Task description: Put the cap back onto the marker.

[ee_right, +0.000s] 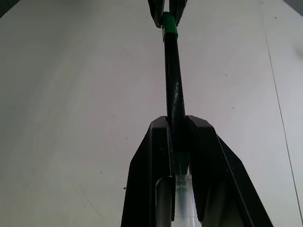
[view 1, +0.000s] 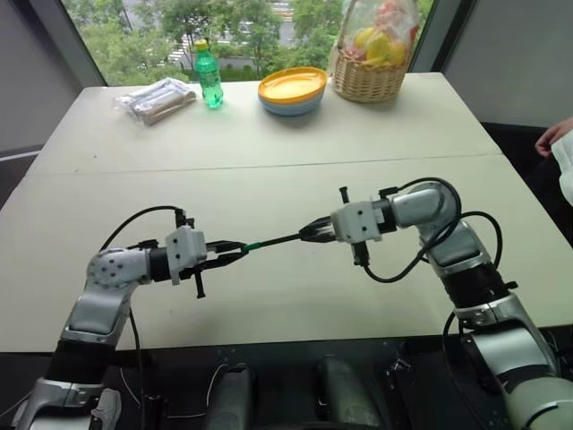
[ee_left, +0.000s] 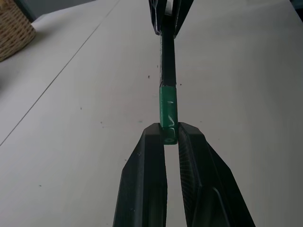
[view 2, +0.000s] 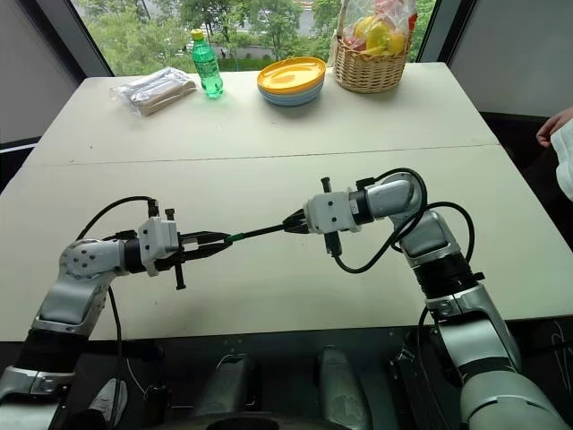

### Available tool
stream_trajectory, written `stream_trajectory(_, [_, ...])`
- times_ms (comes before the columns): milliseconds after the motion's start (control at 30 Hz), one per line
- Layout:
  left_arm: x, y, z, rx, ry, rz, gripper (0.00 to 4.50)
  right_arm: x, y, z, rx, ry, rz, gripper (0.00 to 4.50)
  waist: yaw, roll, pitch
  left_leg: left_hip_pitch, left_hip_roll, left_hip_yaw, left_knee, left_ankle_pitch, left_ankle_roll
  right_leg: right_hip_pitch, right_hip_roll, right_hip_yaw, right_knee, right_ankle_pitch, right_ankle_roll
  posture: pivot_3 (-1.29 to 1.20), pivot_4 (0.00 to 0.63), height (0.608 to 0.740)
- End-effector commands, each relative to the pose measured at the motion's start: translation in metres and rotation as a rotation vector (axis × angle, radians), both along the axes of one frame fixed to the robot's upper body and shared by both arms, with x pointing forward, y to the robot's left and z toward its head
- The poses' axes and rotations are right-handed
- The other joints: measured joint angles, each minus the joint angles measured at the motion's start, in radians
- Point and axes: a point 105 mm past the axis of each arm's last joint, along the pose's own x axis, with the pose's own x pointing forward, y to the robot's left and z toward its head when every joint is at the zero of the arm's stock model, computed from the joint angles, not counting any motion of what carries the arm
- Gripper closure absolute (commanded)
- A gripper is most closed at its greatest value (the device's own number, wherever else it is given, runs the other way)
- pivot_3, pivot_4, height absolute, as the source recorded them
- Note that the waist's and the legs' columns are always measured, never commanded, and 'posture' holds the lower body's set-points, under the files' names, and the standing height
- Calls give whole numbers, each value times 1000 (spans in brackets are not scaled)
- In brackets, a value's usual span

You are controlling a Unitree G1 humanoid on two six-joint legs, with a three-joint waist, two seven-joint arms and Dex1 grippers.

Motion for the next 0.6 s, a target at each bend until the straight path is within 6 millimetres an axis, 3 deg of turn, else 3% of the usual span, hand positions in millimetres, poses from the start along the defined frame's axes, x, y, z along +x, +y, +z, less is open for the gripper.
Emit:
stream_trajectory(33, [-5, -22, 18, -61, -70, -51, 4500, -24, 33, 19, 73, -86, 177, 4451, 0, 0, 0, 0, 0, 0, 0, 0, 0, 0, 0, 0, 0, 0, 0, 0, 150, 740])
stream_trajectory(600, [-10, -35, 23, -73, -95, -86, 4500, -39, 38, 15, 84, -40, 214, 4451, 1, 0, 0, 0, 0, 0, 0, 0, 0, 0, 0, 0, 0, 0, 0, 0, 150, 740])
